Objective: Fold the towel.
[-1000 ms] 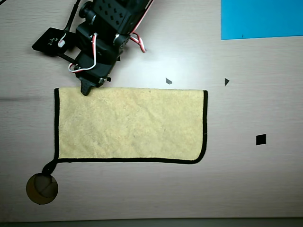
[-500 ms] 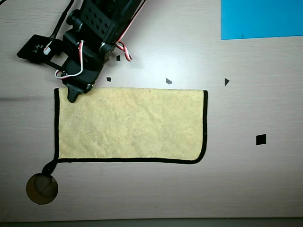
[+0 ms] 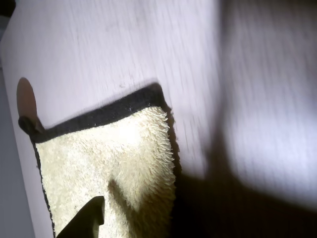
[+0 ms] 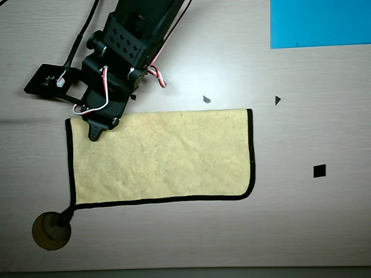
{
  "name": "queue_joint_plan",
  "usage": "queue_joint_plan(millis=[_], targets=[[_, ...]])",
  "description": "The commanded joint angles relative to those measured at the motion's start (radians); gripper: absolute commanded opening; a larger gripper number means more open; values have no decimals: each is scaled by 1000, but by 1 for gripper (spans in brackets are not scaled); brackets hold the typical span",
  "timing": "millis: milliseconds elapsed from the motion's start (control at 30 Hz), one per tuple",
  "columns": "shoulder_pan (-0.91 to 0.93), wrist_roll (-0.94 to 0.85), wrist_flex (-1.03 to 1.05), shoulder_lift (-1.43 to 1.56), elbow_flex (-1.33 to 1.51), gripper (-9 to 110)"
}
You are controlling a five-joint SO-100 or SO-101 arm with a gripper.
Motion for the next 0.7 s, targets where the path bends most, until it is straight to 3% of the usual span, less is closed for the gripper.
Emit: queue_joint_plan(millis=[0,167,667], targets=[[-25,-63,-12,-2,-26,9],[-25,-153,-17,29,-3,0],[-8,-391,-81,258,117,0]])
